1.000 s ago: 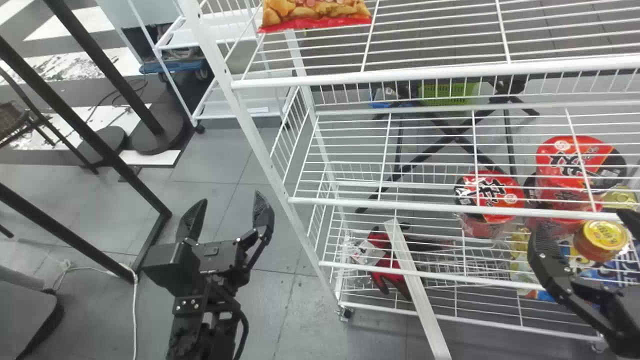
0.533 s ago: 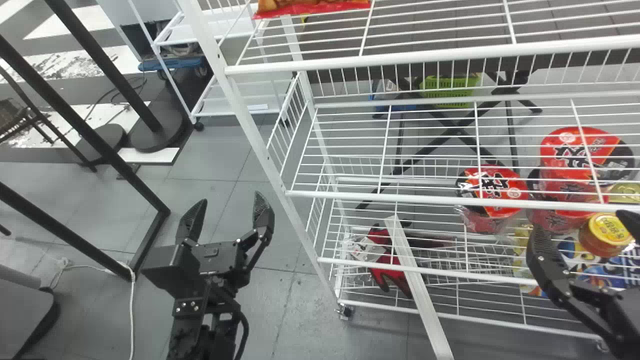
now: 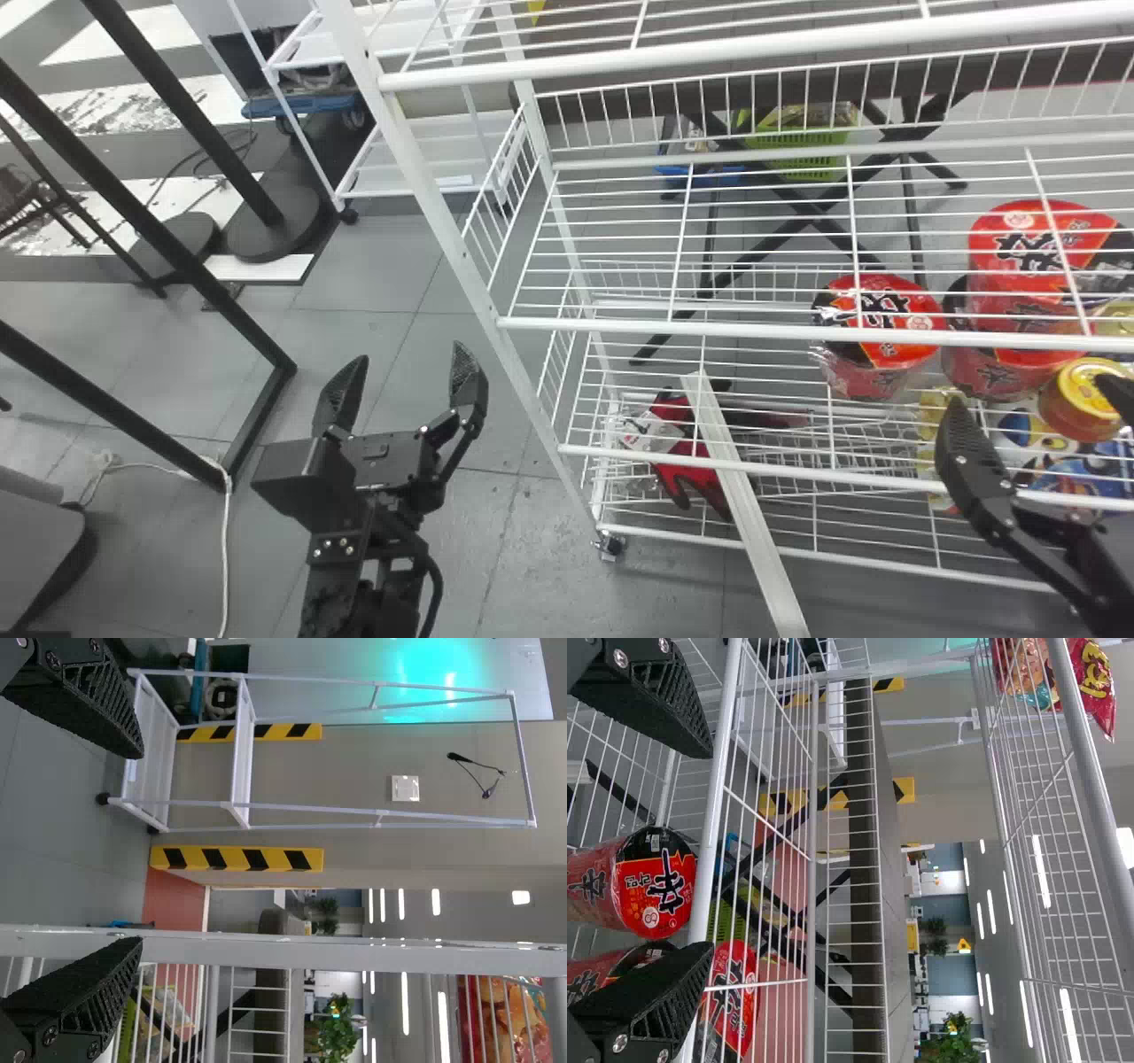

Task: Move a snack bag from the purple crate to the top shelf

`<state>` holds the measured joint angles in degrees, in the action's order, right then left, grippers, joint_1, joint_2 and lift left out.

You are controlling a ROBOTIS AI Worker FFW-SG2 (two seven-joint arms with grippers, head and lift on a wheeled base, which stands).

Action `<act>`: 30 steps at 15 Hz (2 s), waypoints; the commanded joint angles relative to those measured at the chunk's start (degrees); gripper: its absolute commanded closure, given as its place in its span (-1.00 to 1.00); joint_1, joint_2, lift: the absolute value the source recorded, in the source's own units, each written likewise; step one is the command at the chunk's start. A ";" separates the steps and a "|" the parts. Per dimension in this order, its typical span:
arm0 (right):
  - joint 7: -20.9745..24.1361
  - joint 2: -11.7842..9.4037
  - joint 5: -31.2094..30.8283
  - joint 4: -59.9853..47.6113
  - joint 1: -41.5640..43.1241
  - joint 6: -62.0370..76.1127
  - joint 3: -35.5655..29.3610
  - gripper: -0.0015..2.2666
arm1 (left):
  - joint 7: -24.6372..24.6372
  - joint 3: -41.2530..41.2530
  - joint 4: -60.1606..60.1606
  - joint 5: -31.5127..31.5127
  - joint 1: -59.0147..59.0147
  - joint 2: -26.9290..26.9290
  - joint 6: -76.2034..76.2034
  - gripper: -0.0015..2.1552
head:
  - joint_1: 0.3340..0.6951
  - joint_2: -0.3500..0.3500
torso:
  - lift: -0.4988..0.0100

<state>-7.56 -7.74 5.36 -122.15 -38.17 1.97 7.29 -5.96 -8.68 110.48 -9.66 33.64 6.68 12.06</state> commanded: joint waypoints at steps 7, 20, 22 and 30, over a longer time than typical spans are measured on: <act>0.00 0.01 0.00 0.16 -0.15 0.17 0.00 -0.97 | -0.10 -0.02 0.08 -0.01 0.37 0.00 0.81 -0.94 | 1.00 0.86 | -0.63; -0.09 0.01 0.35 0.34 -0.41 1.58 0.00 -0.97 | -0.10 0.07 0.08 -0.01 0.55 0.00 0.98 -0.94 | 1.00 0.87 | -0.84; -0.88 -0.08 1.76 1.92 -1.03 10.54 -0.18 -0.97 | -0.10 0.07 0.08 -0.01 0.64 0.00 1.16 -0.94 | 1.00 0.87 | -0.81; -0.88 -0.08 2.20 0.69 -3.31 9.31 -1.93 -0.96 | -0.28 -0.11 0.00 -0.01 0.99 0.00 1.51 -0.94 | 1.00 0.85 | -0.81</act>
<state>-8.44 -7.76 7.18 -121.11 -40.86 11.27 5.89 -6.20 -8.78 110.59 -9.67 34.52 6.68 13.41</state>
